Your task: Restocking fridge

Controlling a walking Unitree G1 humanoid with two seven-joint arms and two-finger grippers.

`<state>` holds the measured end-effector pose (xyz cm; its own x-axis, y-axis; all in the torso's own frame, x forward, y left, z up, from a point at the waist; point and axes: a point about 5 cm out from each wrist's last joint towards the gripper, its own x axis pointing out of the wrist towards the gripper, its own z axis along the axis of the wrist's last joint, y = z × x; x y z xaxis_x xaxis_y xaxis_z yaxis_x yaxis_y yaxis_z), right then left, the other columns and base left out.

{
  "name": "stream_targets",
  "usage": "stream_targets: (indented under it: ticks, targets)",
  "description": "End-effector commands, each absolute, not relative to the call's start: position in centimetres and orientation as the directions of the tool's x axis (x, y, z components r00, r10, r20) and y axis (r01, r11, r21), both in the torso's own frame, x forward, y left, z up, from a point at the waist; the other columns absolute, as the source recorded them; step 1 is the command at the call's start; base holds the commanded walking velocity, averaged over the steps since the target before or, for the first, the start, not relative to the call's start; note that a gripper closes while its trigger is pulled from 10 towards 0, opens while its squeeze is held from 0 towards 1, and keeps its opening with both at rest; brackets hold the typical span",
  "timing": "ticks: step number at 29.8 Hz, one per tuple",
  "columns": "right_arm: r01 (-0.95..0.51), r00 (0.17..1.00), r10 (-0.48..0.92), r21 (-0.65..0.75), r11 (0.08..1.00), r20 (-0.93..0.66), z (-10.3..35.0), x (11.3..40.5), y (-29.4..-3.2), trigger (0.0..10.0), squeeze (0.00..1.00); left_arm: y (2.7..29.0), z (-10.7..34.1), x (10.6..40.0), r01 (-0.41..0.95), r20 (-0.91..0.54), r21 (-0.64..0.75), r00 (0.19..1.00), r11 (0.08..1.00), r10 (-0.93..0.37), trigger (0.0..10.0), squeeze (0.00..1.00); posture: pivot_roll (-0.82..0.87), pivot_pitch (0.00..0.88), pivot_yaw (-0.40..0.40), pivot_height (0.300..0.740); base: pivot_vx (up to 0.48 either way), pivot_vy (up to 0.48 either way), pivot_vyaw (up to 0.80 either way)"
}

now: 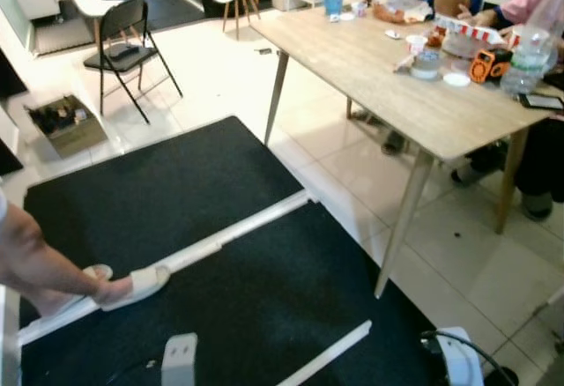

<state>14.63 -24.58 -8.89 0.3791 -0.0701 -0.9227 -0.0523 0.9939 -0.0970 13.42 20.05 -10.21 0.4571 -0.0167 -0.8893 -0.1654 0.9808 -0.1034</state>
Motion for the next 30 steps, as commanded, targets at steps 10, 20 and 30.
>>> stream_targets:
  ticks: [10,20,30]
  targets:
    - [-0.055,0.367,-0.078,-0.105,0.993,-0.927,-9.04,14.06,-24.79,10.0,0.0,20.11,-10.22,13.37,-0.158,-0.893,-0.106,0.45,0.982,-0.024,10.0,0.0,-0.03,0.0,0.036,0.74,0.107,0.0,0.0]
    - [-0.062,0.364,-0.09,-0.121,0.991,-0.927,-8.94,13.92,-25.3,10.0,0.0,20.17,-10.16,13.47,-0.138,-0.891,-0.108,0.453,0.985,-0.035,10.0,0.0,-0.04,0.0,0.03,0.74,0.281,0.0,0.0]
    - [-0.077,0.356,-0.084,-0.118,0.99,-0.931,-9.19,13.24,-25.22,10.0,0.0,20.01,-10.12,13.65,-0.125,-0.889,-0.114,0.456,0.986,-0.044,10.0,0.0,-0.04,0.0,0.026,0.74,0.294,0.0,0.0]
